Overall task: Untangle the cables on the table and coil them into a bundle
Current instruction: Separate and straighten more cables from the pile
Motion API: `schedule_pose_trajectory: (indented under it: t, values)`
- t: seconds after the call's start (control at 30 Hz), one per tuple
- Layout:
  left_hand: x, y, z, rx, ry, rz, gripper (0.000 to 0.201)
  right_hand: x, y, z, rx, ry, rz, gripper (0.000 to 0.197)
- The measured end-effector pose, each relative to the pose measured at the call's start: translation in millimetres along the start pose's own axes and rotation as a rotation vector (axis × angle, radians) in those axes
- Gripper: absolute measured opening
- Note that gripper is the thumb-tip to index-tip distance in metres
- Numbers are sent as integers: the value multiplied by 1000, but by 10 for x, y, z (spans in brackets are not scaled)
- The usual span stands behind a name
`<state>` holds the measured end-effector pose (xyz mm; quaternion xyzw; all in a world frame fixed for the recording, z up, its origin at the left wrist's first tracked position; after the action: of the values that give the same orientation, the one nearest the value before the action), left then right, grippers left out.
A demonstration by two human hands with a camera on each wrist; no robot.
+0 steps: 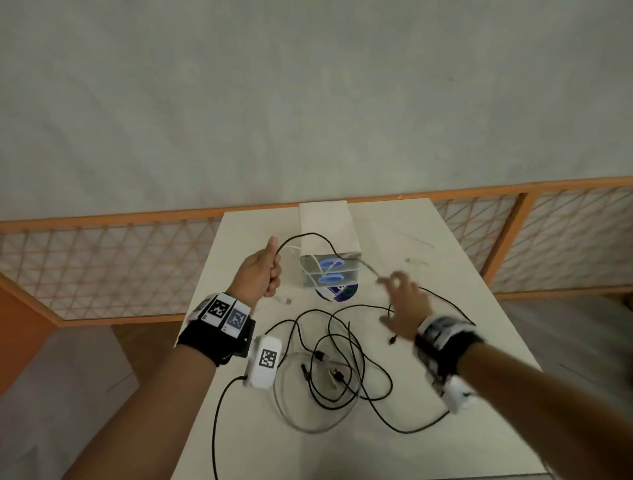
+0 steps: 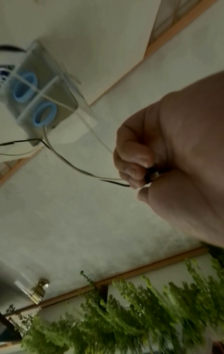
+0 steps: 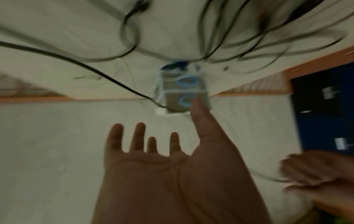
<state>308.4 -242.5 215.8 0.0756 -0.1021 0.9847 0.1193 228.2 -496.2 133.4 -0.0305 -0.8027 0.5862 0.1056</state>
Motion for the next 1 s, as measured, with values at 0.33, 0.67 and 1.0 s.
schedule_pose_trajectory:
  t: [0.33, 0.67, 1.0]
  values:
    - [-12, 3, -102, -126, 8, -30, 35, 689, 1624, -938, 257, -545, -585, 50]
    - [23, 45, -172, -104, -4, -37, 34, 214, 1114, -754, 301, -411, -273, 41]
    - [17, 158, -230, 52, -71, -72, 30, 116, 1397, -753, 279, -254, -380, 38]
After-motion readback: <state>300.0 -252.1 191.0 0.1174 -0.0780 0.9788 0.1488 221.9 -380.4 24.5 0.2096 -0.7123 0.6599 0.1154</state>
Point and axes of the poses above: each hand's wrist, its own x-axis away from the middle knuckle, its own y-axis out of the palm, z = x × y, the point moved 9 cm from there along -x, towards the middle knuckle, and after that the axes turned 5 degrees about -x, right-handed, at the moved point
